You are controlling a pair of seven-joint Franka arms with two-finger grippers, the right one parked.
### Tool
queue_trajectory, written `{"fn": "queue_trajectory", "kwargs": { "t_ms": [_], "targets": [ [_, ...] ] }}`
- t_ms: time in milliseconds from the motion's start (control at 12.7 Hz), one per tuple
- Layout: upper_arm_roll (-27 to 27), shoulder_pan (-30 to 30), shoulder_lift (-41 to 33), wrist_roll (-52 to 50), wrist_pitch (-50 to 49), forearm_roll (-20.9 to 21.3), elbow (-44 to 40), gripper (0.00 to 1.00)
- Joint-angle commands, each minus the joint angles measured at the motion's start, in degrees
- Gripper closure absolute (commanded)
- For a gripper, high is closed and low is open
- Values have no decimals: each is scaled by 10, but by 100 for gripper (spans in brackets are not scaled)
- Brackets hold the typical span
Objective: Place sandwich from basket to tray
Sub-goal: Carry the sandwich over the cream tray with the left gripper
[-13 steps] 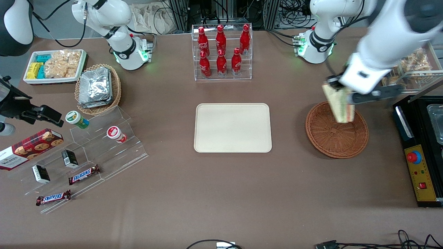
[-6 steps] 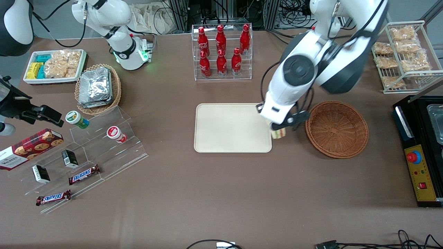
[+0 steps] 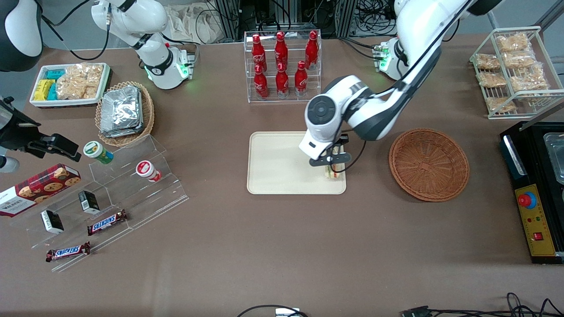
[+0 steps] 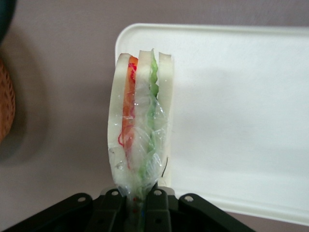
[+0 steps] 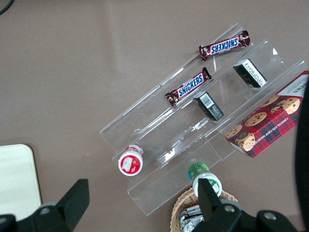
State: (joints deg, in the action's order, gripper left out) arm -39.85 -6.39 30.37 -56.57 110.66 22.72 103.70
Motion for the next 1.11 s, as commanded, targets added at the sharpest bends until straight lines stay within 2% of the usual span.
{"fn": "queue_trajectory", "kwargs": {
  "t_ms": [0, 237, 316, 395, 474, 868, 1026],
  "targets": [
    [-11, 4, 44, -4, 19, 47, -9, 87],
    [-9, 10, 48, -5, 75, 58, 32, 87],
    [-8, 10, 48, -6, 77, 58, 33, 84],
    [-7, 11, 48, -6, 76, 58, 33, 53],
    [-7, 12, 48, -8, 76, 58, 33, 2],
    [-9, 24, 33, -12, 64, 47, 28, 0],
    [-10, 24, 11, -15, 63, 22, 26, 0]
  ]
}}
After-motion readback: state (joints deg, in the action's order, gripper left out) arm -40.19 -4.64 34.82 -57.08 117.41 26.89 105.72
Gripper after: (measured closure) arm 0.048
